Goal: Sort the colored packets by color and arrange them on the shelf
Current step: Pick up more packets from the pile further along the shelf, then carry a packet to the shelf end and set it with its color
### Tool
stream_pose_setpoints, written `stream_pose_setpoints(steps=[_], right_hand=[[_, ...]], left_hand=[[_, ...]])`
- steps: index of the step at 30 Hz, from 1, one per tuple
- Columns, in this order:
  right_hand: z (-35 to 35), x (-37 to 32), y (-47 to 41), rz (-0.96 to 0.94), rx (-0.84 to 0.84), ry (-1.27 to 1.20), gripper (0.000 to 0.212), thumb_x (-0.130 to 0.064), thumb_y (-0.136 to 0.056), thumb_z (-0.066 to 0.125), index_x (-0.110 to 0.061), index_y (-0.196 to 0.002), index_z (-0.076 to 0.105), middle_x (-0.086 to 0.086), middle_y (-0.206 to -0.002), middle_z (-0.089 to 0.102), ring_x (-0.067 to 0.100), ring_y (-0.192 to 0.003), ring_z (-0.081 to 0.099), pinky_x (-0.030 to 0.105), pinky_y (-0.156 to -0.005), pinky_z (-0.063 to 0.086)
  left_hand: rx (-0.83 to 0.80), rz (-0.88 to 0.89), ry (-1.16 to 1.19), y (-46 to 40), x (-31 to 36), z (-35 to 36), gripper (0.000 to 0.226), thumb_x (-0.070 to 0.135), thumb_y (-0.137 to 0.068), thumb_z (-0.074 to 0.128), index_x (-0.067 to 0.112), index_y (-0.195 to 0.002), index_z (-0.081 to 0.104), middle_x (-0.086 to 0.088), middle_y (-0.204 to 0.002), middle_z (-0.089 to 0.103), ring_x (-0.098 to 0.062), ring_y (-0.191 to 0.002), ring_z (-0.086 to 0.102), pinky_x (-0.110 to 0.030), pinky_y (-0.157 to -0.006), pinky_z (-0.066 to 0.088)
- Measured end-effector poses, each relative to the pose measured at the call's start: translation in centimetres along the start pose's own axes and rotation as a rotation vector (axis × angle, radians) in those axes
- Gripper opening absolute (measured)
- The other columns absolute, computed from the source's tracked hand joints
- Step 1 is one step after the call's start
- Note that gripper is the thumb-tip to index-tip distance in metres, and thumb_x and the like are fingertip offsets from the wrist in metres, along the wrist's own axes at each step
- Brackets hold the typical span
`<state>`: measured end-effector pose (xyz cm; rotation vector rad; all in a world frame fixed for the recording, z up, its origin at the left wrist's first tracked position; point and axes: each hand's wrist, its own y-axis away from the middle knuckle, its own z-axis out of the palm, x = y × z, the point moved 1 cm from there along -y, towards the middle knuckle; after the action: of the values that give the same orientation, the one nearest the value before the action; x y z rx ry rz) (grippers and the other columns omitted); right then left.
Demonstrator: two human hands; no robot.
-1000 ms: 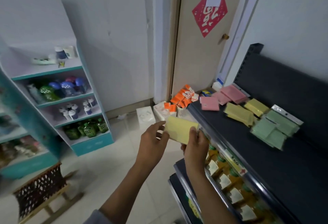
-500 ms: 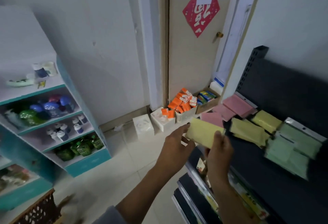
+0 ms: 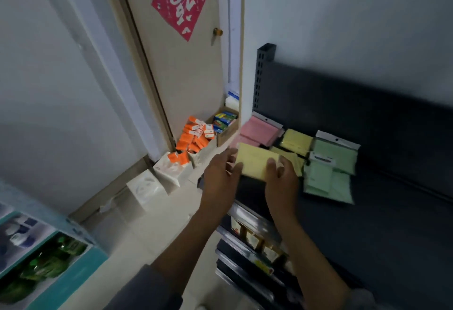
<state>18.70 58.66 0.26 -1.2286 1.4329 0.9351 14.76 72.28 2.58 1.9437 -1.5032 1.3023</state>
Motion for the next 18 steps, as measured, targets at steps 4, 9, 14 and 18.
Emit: stream_pose_setpoints(steps=[4, 9, 14, 18], right_hand=[[-1.1, 0.9, -2.0, 0.031, 0.043, 0.146, 0.052, -0.033, -0.104, 0.051, -0.011, -0.15, 0.041, 0.011, -0.135, 0.058, 0.025, -0.12, 0.057, 0.026, -0.091, 0.043], [-1.4, 1.8, -3.1, 0.028, 0.076, 0.247, 0.065, -0.027, -0.102, 0.055, -0.014, -0.158, 0.026, 0.011, -0.152, 0.043, 0.026, -0.136, 0.046, 0.045, -0.111, 0.041], [-1.0, 2.2, -3.1, -0.037, 0.109, 0.436, 0.061, -0.026, -0.101, 0.054, -0.009, -0.155, 0.031, 0.014, -0.152, 0.037, 0.031, -0.134, 0.045, 0.039, -0.107, 0.044], [-1.0, 2.0, -2.4, -0.065, 0.094, 0.508, 0.068, -0.03, -0.102, 0.054, -0.015, -0.159, 0.022, 0.009, -0.162, 0.027, 0.025, -0.146, 0.033, 0.036, -0.113, 0.04]], left_hand=[[-0.063, 0.06, 0.049, -2.1, -0.3, 2.8, 0.03, 0.017, -0.097, 0.066, 0.013, -0.126, 0.063, 0.002, -0.115, 0.065, -0.016, -0.1, 0.062, -0.031, -0.087, 0.051], [-0.16, 0.092, 0.03, -4.3, -1.2, 5.2, 0.032, 0.014, -0.097, 0.066, 0.005, -0.127, 0.06, -0.011, -0.123, 0.061, -0.026, -0.11, 0.057, -0.039, -0.094, 0.048], [-0.226, 0.142, -0.004, -5.1, -1.3, 6.3, 0.027, 0.015, -0.098, 0.063, 0.009, -0.124, 0.062, -0.008, -0.111, 0.053, -0.006, -0.086, 0.047, -0.005, -0.077, 0.035], [-0.254, 0.149, -0.018, -5.2, -1.7, 6.6, 0.021, 0.013, -0.097, 0.063, 0.009, -0.118, 0.064, -0.007, -0.109, 0.049, -0.006, -0.082, 0.047, -0.009, -0.074, 0.034]])
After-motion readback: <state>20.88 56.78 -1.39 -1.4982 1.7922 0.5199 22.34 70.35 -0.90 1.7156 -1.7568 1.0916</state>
